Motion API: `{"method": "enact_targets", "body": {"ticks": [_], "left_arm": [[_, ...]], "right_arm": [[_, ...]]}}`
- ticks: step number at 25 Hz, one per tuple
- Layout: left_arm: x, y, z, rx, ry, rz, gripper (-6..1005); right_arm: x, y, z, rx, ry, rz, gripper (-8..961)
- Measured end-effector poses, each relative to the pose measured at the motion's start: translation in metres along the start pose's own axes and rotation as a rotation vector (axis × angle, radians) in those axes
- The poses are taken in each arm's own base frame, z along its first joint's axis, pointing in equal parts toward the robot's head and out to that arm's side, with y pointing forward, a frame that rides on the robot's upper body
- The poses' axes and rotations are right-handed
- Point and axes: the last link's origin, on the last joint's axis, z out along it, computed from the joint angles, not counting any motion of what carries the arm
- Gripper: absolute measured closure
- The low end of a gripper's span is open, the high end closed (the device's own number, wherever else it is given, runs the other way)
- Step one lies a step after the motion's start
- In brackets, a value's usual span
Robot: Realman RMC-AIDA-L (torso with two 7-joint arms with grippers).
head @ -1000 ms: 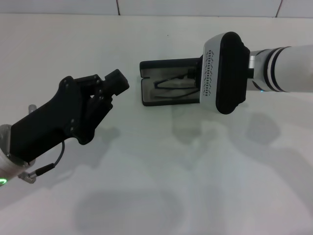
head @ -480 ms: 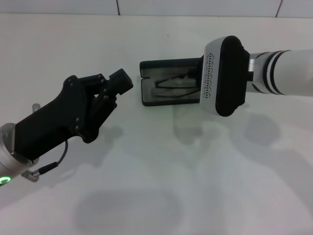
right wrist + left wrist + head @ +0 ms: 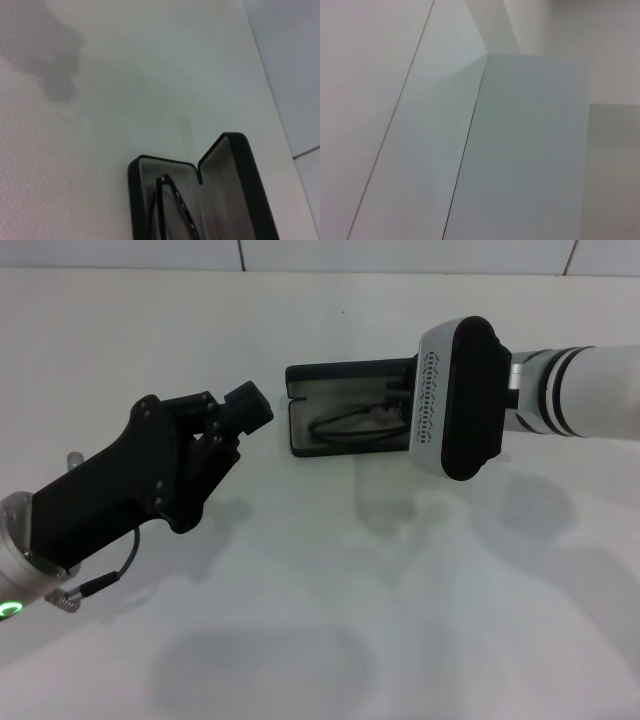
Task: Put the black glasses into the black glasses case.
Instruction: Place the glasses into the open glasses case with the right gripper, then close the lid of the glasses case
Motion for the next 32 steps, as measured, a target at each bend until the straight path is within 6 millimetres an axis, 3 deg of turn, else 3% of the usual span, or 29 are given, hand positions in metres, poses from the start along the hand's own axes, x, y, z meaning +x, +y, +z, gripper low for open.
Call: {"method": "enact_targets", "body": {"ticks": [13, 20, 27, 29, 32], "left_arm": [[-0.001, 0.001, -0.002, 0.005, -0.001, -0.003, 955], [0.000, 0.000, -0.001, 0.000, -0.002, 0.001, 955], [0.011, -0.008, -0.005, 0.016, 0.005, 0.024, 954], [0.019, -0.015, -0.004, 0.019, 0.010, 0.036, 954], [0.029, -0.030, 0.013, -0.020, -0.010, 0.049, 954]], "right_arm": [[-0.001, 0.005, -0.003, -0.004, -0.010, 0.025, 817], [-0.006, 0.012, -0.023, 0.021, -0.055, 0.096, 818], [0.002, 0.007, -0.071, -0.021, -0.195, 0.443, 819], [0.010, 0.001, -0.092, -0.087, -0.278, 0.553, 819], [0.033, -0.009, -0.145, -0.207, -0.533, 0.741, 819]]}}
